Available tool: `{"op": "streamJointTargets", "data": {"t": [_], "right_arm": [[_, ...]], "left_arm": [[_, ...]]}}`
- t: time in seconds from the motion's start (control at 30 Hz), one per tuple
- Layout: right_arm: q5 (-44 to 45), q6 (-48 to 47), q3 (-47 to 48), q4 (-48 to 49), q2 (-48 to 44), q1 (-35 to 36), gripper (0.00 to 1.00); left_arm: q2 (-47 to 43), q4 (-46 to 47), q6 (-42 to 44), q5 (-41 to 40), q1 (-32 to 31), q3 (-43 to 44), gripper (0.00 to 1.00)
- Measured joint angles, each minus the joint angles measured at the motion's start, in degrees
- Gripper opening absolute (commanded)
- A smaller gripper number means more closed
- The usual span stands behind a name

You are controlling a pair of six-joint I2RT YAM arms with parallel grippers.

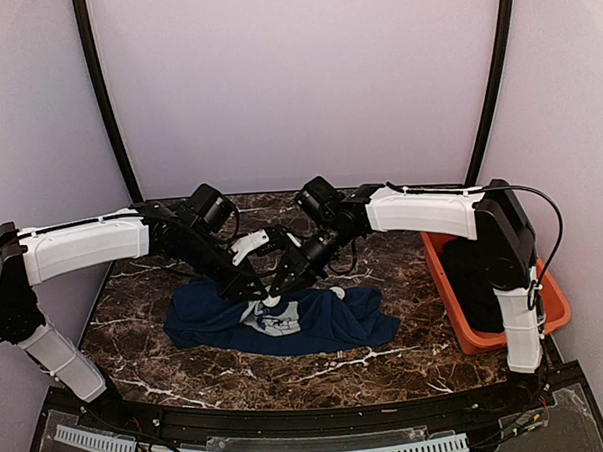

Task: Pin the brooch onto the clothing
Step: Pin the brooch onto the flattened clothing.

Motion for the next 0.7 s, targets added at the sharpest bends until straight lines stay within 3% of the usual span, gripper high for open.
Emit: {"op": "streamJointTargets", "data": {"t": [0.7], "right_arm": [[-2.19, -0.55, 0.11, -0.68, 0.0, -0.52, 0.0]], "left_arm": [[-0.04, -0.7, 0.17, 0.02, -0.04, 0.31, 0.16]]}}
